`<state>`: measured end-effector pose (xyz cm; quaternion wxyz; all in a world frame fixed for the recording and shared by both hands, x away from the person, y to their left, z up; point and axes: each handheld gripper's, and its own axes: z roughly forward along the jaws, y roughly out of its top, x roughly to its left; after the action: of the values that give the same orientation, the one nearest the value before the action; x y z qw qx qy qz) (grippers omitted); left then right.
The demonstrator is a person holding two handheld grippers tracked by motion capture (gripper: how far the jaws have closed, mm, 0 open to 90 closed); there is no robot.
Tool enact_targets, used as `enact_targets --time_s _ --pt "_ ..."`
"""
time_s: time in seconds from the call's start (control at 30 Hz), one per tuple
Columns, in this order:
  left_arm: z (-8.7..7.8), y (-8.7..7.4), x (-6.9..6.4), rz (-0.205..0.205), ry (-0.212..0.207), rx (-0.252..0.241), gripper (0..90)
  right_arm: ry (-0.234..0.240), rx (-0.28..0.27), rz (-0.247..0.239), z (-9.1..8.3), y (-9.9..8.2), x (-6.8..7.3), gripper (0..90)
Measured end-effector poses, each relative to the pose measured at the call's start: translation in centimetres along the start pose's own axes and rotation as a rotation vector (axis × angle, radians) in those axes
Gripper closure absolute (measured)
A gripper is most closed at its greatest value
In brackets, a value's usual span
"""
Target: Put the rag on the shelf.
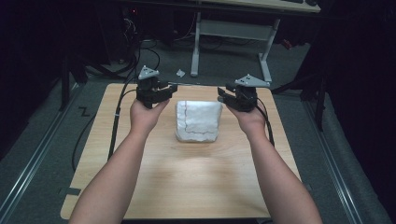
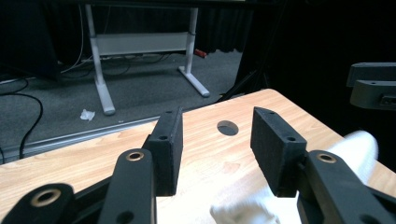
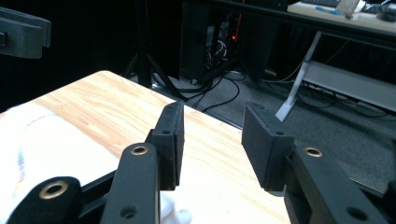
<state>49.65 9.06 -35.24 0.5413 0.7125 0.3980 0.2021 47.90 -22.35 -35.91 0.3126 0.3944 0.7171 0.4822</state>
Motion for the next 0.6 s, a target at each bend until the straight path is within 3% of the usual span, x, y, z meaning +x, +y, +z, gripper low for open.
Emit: enact_targets --time_s 0.13,0.23,0.4,0.6 --pt "-2.2 -1.3 0.2 0.01 -0.033 -0.009 53.2 0.002 -0.032 -0.019 -2.3 -0.9 0.9 57.2" --pt "-3.8 -2.8 0.2 0.033 -0.029 -0.004 52.9 -0.005 -0.036 -0.032 -4.0 -2.2 1.5 55.9" --pt "-5.7 -5.3 -0.2 0.024 -0.049 0.007 52.6 -0.005 -0.025 -0.039 -6.2 -4.3 2.0 54.0" --pt "-7.6 -8.3 -1.2 0.045 -0.073 0.026 51.8 -0.005 0.0 -0.039 -8.1 -6.9 2.5 51.2"
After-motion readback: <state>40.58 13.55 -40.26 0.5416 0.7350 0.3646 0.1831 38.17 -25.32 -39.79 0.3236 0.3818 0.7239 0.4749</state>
